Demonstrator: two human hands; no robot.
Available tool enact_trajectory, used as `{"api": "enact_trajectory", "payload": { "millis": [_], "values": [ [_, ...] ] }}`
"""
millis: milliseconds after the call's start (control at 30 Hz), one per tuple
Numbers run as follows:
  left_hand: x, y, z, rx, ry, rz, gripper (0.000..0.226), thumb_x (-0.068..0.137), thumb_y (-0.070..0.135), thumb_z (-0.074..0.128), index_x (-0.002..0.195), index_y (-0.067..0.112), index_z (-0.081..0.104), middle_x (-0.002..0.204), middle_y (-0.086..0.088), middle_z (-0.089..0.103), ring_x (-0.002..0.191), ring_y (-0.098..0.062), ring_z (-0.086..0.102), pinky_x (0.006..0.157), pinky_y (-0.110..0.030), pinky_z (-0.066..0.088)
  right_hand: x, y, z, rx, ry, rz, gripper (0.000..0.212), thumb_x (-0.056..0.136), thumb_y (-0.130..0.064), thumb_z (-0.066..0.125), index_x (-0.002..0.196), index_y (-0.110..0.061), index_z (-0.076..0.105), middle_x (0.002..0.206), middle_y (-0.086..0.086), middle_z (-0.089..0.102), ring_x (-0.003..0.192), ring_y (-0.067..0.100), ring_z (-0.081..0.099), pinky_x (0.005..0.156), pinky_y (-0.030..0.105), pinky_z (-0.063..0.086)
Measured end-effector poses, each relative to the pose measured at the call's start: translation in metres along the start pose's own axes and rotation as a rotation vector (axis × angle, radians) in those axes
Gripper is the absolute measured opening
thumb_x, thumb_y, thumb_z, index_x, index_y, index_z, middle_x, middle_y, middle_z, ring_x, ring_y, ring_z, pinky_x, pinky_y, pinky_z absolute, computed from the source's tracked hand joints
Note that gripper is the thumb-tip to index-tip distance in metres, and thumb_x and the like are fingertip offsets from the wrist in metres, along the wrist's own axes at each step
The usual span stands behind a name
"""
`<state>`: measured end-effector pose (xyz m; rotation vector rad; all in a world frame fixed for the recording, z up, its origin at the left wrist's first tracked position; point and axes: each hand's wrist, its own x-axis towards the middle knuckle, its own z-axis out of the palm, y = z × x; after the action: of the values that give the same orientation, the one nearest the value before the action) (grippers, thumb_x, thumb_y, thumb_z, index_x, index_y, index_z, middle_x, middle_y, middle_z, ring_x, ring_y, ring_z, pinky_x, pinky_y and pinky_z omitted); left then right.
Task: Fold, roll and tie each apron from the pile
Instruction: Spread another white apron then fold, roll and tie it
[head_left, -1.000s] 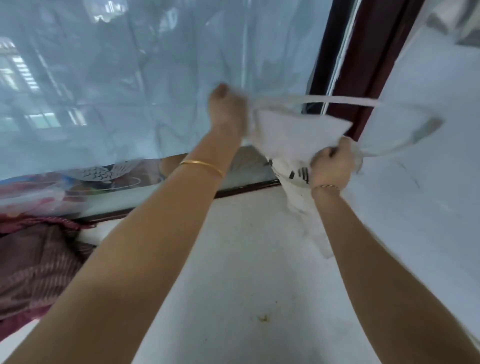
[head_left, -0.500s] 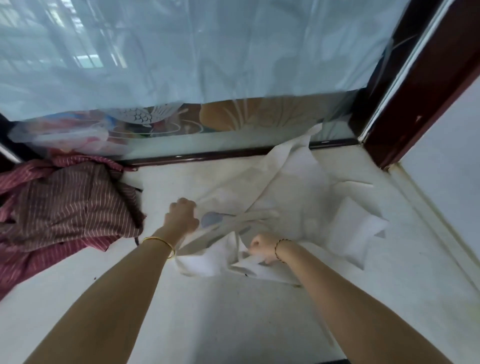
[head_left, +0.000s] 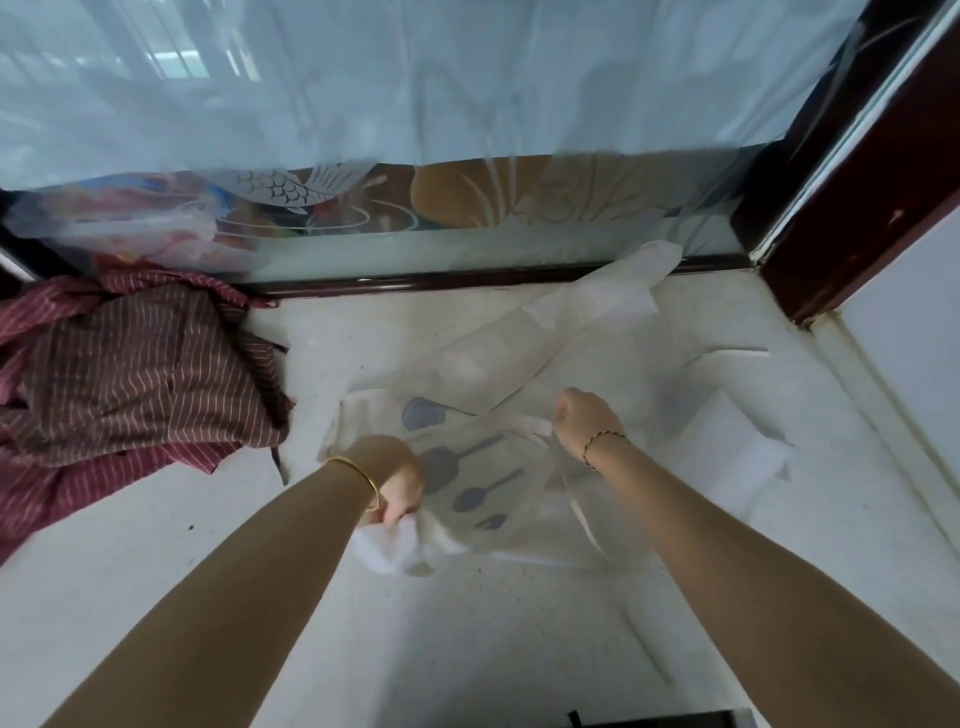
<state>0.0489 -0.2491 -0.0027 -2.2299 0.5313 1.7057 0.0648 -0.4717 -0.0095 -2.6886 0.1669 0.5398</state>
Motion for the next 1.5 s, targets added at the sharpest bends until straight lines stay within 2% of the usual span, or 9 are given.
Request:
{"api": "enact_trajectory", "payload": {
  "millis": [67, 233, 367, 533, 967, 1100, 1267, 1367, 1500],
  "values": [
    [0.003, -0.008, -0.001, -0.005, -0.051, -0.091, 0.03, 0.09, 0.009, 0.058, 0.12, 0.005, 0.061, 0.11, -0.011, 0.066, 0.091, -0.022, 0.063, 0.083, -0.031, 0.051, 0.006, 0.019, 0.008, -0.124, -0.06, 0.038, 0.028, 0.093, -0.01, 0.045, 0.121, -0.007, 0.049, 0.122, 0.014, 0.049, 0.111, 0.033, 0.051, 0.086, 0.036, 0.046],
    [0.037, -0.003, -0.016, -0.263, 0.711, -0.153, 0.03, 0.092, 0.006, 0.047, 0.12, 0.009, 0.057, 0.122, -0.011, 0.054, 0.115, -0.027, 0.051, 0.095, -0.038, 0.048, 0.004, 0.066, 0.038, -0.317, -0.181, 0.198, 0.053, 0.092, -0.036, 0.05, 0.137, -0.026, 0.025, 0.139, 0.012, 0.021, 0.124, 0.037, 0.034, 0.096, 0.048, 0.044],
    [0.051, 0.019, -0.034, -0.288, 0.957, -0.108, 0.029, 0.09, 0.004, 0.048, 0.117, 0.011, 0.053, 0.122, -0.01, 0.042, 0.115, -0.027, 0.04, 0.094, -0.038, 0.047, -0.008, 0.088, 0.044, -0.434, -0.226, 0.279, 0.058, 0.091, -0.037, 0.049, 0.141, -0.017, 0.027, 0.137, 0.019, 0.036, 0.124, 0.037, 0.041, 0.096, 0.041, 0.045],
    [0.075, 0.042, -0.045, -0.11, 0.871, 0.106, 0.028, 0.09, 0.007, 0.048, 0.115, 0.016, 0.057, 0.15, -0.006, 0.02, 0.137, -0.029, 0.021, 0.102, -0.038, 0.042, -0.004, 0.093, 0.012, -0.555, -0.193, 0.265, 0.026, 0.091, -0.01, 0.047, 0.112, -0.014, 0.062, 0.091, 0.001, 0.061, 0.091, 0.021, 0.063, 0.07, 0.028, 0.046],
    [0.085, 0.046, -0.061, 0.269, 0.884, 0.214, 0.066, 0.092, 0.004, 0.047, 0.15, 0.018, 0.017, 0.157, -0.001, 0.006, 0.13, -0.025, 0.03, 0.104, -0.031, 0.035, 0.046, 0.092, 0.019, 0.336, 0.047, 0.303, 0.047, 0.089, -0.005, 0.04, 0.133, -0.021, 0.048, 0.123, 0.013, 0.054, 0.091, 0.03, 0.059, 0.07, 0.031, 0.048],
    [0.09, 0.042, -0.086, -0.172, 0.887, 0.314, 0.051, 0.088, 0.001, 0.046, 0.136, 0.016, 0.048, 0.139, -0.002, 0.041, 0.119, -0.022, 0.046, 0.097, -0.03, 0.038, 0.046, 0.096, 0.024, 0.154, 0.118, 0.253, 0.039, 0.092, -0.011, 0.039, 0.128, -0.023, 0.043, 0.111, 0.012, 0.051, 0.073, 0.027, 0.052, 0.061, 0.031, 0.044],
    [0.072, 0.014, -0.151, -1.534, 1.132, 0.312, 0.052, 0.086, -0.005, 0.055, 0.134, 0.012, 0.046, 0.143, -0.009, 0.039, 0.123, -0.024, 0.047, 0.1, -0.037, 0.042, 0.05, 0.09, 0.022, -0.245, 0.15, 0.055, 0.04, 0.091, -0.028, 0.047, 0.131, -0.031, 0.044, 0.112, 0.007, 0.047, 0.102, 0.028, 0.049, 0.07, 0.031, 0.042],
    [0.077, -0.002, -0.15, -1.188, 1.101, 0.139, 0.068, 0.087, 0.002, 0.056, 0.147, 0.019, 0.028, 0.158, -0.005, -0.003, 0.129, -0.025, 0.039, 0.095, -0.031, 0.043, 0.058, 0.086, 0.024, -0.296, 0.154, 0.004, 0.049, 0.091, -0.036, 0.048, 0.138, -0.032, 0.036, 0.137, 0.004, 0.036, 0.123, 0.028, 0.037, 0.091, 0.038, 0.04],
    [0.102, 0.004, -0.117, -0.687, 1.01, 0.036, 0.061, 0.086, 0.015, 0.062, 0.143, 0.018, 0.038, 0.157, -0.013, 0.007, 0.143, -0.032, 0.012, 0.114, -0.038, 0.021, 0.063, 0.078, 0.028, -0.269, 0.019, 0.06, 0.068, 0.086, -0.05, 0.05, 0.145, -0.034, 0.021, 0.155, 0.002, 0.011, 0.14, 0.032, 0.014, 0.106, 0.048, 0.029]
  ]
}}
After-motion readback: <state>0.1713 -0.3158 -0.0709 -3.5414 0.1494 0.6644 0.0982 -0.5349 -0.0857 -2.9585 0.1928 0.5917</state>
